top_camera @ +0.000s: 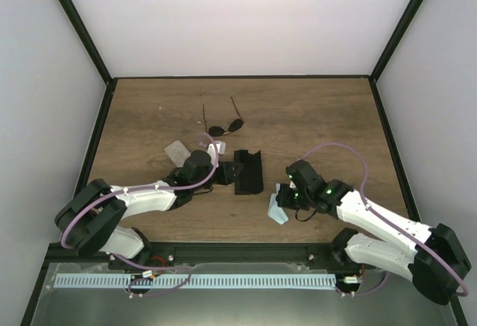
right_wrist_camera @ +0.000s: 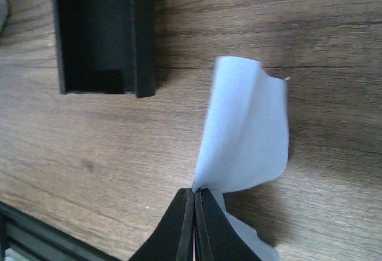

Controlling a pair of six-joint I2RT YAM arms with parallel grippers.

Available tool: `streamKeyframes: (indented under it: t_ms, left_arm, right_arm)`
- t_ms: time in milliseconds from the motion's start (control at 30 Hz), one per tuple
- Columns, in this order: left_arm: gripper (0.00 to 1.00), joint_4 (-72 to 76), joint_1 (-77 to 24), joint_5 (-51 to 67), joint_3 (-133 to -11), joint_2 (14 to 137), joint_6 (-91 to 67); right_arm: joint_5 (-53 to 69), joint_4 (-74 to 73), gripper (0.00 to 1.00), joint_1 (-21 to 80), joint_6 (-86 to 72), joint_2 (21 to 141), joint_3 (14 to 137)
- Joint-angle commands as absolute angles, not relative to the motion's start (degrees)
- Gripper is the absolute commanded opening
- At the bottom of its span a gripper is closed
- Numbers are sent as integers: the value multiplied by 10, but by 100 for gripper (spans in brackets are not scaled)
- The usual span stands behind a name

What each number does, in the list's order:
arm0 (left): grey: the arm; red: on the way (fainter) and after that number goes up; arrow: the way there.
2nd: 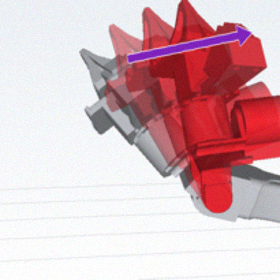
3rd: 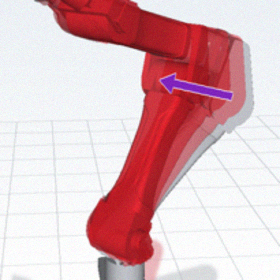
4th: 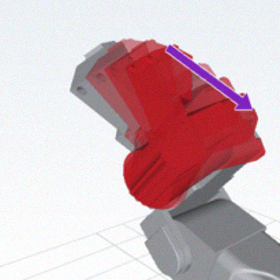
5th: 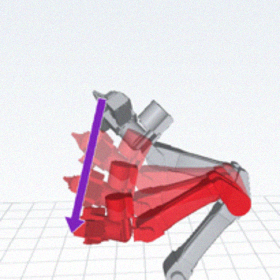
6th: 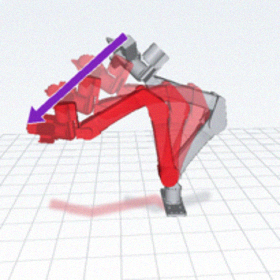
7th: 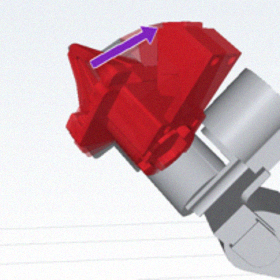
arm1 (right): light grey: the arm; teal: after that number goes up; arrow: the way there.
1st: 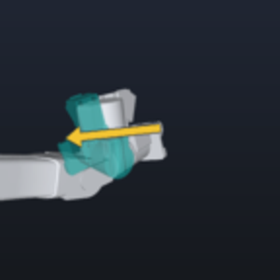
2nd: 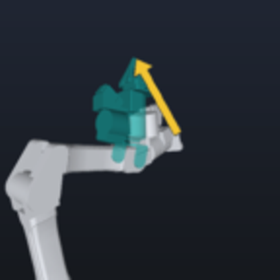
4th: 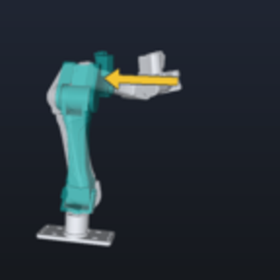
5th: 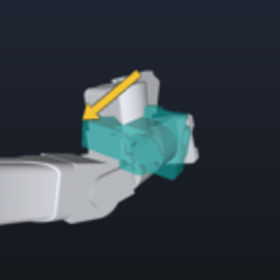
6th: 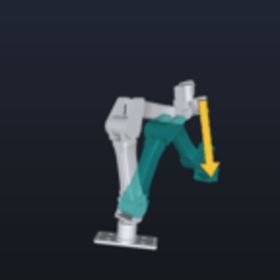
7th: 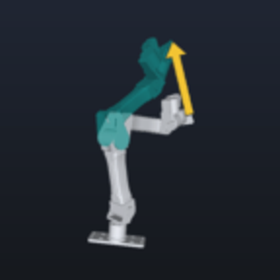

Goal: Organize the sunglasses
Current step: Fold the glasses cleaning cloth at the center of the board.

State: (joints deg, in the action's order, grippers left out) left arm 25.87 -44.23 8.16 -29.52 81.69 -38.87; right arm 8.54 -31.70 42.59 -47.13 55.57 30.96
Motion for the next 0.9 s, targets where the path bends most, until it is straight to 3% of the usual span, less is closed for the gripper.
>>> streamKeyframes:
  t_ms: [0,267,633,767,867]
  left_arm:
    - [49,266,-441,90,-295,823,-382]
    - [49,267,-440,90,-294,821,-382]
    - [49,274,-441,103,-308,850,-384]
    - [49,274,-441,103,-308,845,-385]
    - [49,274,-441,103,-309,842,-384]
  right_arm:
    - [65,-328,1,412,-468,582,309]
    - [-12,-380,1,407,-495,630,327]
    - [-38,-417,1,406,-504,595,342]
    - [-53,-440,6,406,-515,665,355]
    - [-80,-459,18,408,-537,698,361]
